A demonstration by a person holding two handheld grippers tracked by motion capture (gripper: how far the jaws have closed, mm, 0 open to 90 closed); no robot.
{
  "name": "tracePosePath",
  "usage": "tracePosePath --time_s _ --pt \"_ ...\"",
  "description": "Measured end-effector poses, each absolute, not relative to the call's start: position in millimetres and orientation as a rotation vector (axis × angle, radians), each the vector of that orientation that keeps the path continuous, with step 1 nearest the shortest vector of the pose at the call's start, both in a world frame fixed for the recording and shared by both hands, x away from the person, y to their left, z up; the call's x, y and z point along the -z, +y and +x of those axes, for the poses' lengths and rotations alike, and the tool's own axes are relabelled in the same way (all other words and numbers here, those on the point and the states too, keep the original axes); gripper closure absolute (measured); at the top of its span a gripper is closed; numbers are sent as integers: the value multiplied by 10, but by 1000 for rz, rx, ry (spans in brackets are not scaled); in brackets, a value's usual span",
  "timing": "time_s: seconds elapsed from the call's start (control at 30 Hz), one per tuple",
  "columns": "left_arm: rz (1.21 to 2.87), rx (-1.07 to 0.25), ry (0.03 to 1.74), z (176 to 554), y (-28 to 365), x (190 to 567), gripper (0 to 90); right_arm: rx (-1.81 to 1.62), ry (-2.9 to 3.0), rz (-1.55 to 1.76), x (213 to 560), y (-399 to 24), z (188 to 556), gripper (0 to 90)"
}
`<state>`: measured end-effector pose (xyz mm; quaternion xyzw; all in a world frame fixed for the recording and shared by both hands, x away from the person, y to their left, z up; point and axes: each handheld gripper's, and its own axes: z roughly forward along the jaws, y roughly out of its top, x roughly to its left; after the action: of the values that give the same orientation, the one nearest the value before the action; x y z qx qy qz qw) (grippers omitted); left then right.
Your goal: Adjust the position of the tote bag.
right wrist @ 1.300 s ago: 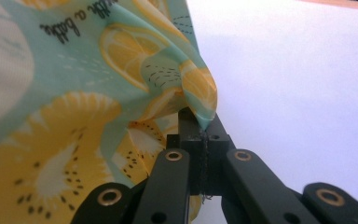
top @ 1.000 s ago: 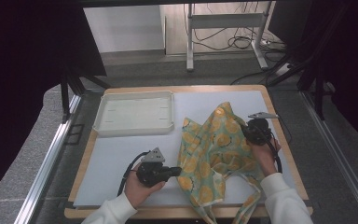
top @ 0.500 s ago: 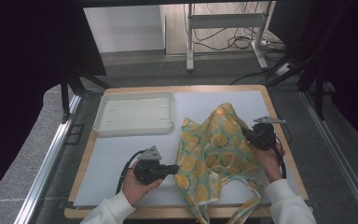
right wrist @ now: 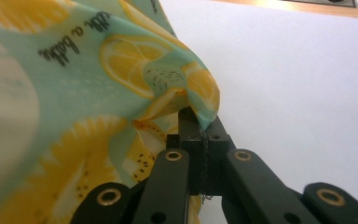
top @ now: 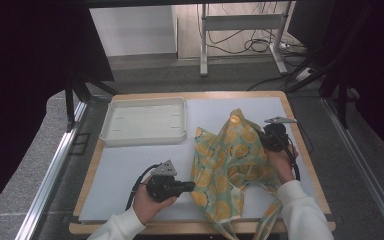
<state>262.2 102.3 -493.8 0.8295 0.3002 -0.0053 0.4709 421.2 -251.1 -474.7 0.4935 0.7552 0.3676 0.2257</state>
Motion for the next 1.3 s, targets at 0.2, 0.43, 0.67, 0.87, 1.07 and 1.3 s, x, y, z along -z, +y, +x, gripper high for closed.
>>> tracePosePath --time_s 0.2,0.43,0.67,0.87,1.07,1.3 --pt "2051 27 708 2572 942 4958 900 -1013 2091 1360 4746 -2436 4367 886" --pt "2055 -2 710 2578 943 4963 900 -1025 2087 1373 4772 -2412 4402 886" --pt "1994 -14 766 2654 1068 4956 863 -1040 2074 1383 4709 -2540 4277 705" --pt "1948 -44 815 2691 1152 4941 653 -1074 2016 1387 4577 -2737 4041 528" --pt "1918 -90 827 2676 1202 4892 493 -1150 1948 1381 4431 -2940 3742 486" --pt "1913 -87 825 2663 1210 4882 458 -1210 1943 1350 4414 -3071 3385 481"
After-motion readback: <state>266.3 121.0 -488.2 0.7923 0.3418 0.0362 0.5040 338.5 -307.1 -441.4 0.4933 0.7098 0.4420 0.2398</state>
